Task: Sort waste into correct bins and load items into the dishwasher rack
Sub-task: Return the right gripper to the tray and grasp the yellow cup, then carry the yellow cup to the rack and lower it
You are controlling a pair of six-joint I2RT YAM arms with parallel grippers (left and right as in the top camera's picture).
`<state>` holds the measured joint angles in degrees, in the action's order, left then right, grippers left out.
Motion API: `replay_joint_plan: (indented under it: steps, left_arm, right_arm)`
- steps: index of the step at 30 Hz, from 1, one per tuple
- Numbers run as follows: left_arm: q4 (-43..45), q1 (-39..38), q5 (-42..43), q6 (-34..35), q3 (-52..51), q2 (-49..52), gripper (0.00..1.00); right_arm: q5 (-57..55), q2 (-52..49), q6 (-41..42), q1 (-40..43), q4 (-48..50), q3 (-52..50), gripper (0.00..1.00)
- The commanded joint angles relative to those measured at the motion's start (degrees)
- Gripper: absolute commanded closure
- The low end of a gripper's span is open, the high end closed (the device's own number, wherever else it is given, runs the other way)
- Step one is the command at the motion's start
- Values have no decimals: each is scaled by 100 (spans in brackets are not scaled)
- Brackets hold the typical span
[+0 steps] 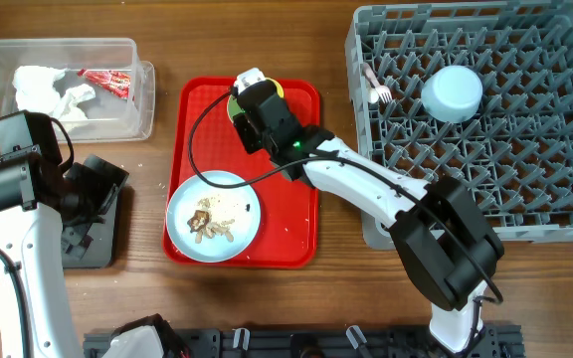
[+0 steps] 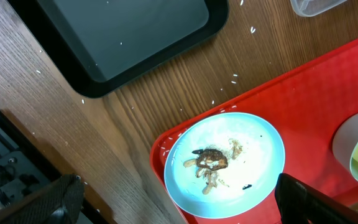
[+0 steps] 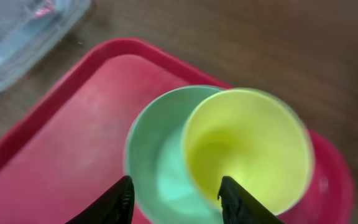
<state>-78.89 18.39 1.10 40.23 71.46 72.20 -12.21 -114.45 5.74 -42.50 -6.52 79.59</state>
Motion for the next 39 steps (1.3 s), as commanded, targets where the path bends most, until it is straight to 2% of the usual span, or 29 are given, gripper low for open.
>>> replay_joint_plan:
  steps: [1, 4, 7, 16, 19, 21, 25, 26, 31, 37, 39]
  left_arm:
    - [-2, 26, -98, 96, -22, -20, 0]
    - [-2, 26, -98, 96, -22, -20, 0]
    - [-2, 26, -98, 98, -22, -20, 0]
    - [-2, 26, -98, 98, -22, -20, 0]
    - [-2, 26, -98, 98, -22, -20, 0]
    - [-2, 26, -98, 98, -22, -20, 0]
    - [-2, 26, -98, 98, -22, -20, 0]
    - [-2, 26, -98, 96, -22, -20, 0]
    - [-2, 26, -98, 96, -22, -20, 0]
    - [-2, 26, -98, 98, -22, -20, 0]
    - [-2, 26, -98, 96, -22, -20, 0]
  right_arm:
    - [-610, -74, -885, 28, 184, 35, 53]
    - [-483, -76, -898, 81, 177, 35, 53]
    - [125, -127, -876, 151, 133, 35, 52]
    - [481, -365, -667, 144, 52, 35, 53]
    - [437, -369, -560, 142, 9, 35, 62]
    - [260, -361, -553, 142, 20, 42, 75]
    - [149, -297, -407, 144, -195, 208, 90]
    - [61, -210, -398, 144, -280, 326, 96]
    - [55, 260, -210, 144, -800, 837, 96]
    - [-31, 1716, 909, 612, -1545, 887, 96]
    - [579, 2282, 1384, 1051, -2153, 887, 96]
